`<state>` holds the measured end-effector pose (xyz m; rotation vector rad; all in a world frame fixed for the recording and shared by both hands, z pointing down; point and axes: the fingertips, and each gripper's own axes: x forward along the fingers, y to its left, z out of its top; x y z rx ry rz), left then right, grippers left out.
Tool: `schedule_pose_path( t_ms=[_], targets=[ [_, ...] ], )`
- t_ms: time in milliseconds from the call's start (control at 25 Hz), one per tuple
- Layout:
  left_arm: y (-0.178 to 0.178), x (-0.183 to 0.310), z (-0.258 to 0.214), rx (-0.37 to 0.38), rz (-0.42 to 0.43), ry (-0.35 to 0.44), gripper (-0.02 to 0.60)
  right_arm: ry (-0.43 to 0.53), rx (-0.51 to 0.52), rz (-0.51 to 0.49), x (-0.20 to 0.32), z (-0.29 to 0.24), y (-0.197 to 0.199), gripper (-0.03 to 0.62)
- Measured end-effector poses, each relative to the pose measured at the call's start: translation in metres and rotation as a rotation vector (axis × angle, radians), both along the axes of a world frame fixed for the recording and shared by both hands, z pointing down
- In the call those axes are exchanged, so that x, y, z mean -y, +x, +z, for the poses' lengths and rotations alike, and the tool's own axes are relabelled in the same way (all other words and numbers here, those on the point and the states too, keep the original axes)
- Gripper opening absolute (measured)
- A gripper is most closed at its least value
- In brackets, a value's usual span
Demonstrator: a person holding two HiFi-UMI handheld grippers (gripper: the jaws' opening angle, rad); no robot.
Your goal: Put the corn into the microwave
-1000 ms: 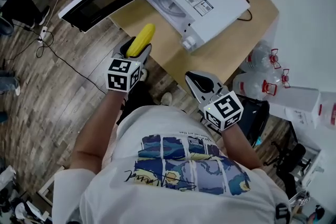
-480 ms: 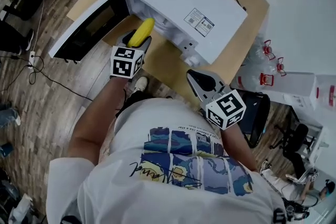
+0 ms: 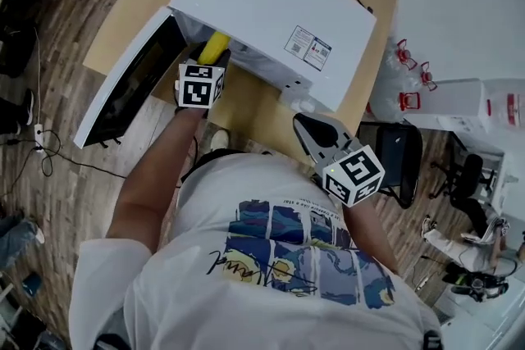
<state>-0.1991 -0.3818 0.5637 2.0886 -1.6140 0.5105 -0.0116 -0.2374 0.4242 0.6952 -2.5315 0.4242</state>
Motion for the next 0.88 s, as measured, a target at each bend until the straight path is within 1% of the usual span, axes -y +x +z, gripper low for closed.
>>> schedule_pose_path(
  t_ms=[240, 400, 640, 880],
  targets=[
    [-0.005, 0.04, 0.021, 0.014, 0.025, -0.013, 0.255, -0.023, -0.004, 0.14, 0.003, 0.003, 0.006, 0.017],
    [-0.004, 0.062, 0.03, 0.028, 0.038, -0.011, 0.255, -0.038, -0.019, 0.209, 0.004, 0.006, 0.012, 0.017],
    [-0.002, 0.085, 0.038, 0.048, 0.047, -0.017, 0.255, -0.04, -0.049, 0.257, 0.011, 0.005, 0.017, 0.017],
    [0.003, 0.099, 0.037, 0.069, 0.067, 0.018, 0.255, -0.062, -0.059, 0.276, 0.015, 0.008, 0.017, 0.017]
  ],
)
